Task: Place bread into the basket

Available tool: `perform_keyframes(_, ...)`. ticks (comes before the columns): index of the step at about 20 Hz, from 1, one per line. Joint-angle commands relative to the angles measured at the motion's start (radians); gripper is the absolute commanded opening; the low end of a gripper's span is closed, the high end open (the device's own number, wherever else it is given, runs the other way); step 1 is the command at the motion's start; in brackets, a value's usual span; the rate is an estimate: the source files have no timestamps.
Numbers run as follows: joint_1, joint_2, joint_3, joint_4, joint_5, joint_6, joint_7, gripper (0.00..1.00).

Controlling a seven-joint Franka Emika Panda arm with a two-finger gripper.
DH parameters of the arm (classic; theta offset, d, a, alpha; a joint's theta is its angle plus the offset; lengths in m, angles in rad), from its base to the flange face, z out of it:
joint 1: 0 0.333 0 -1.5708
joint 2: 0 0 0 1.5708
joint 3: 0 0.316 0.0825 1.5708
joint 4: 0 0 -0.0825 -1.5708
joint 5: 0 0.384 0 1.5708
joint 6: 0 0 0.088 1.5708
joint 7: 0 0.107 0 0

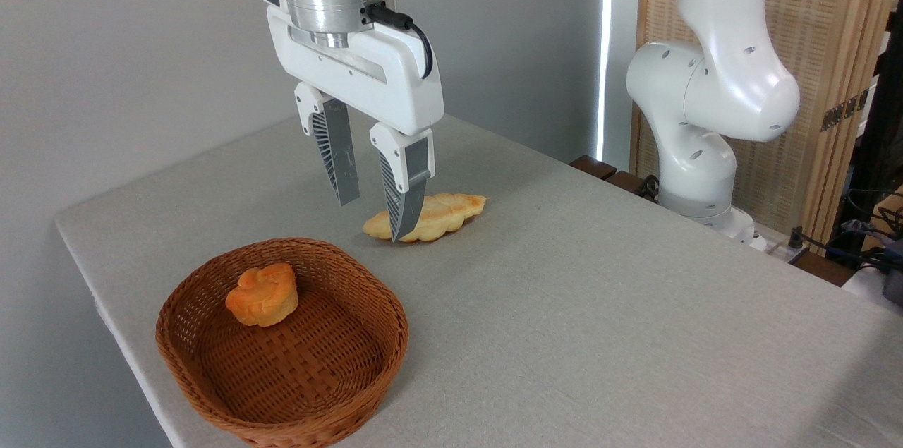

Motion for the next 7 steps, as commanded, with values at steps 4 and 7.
perform_keyframes(4, 0.002, -0.019, 0.003, -0.02, 0.003, 0.003, 0.016, 1.0)
perform_keyframes(7, 0.002, -0.017, 0.003, -0.02, 0.003, 0.005, 0.016, 1.0)
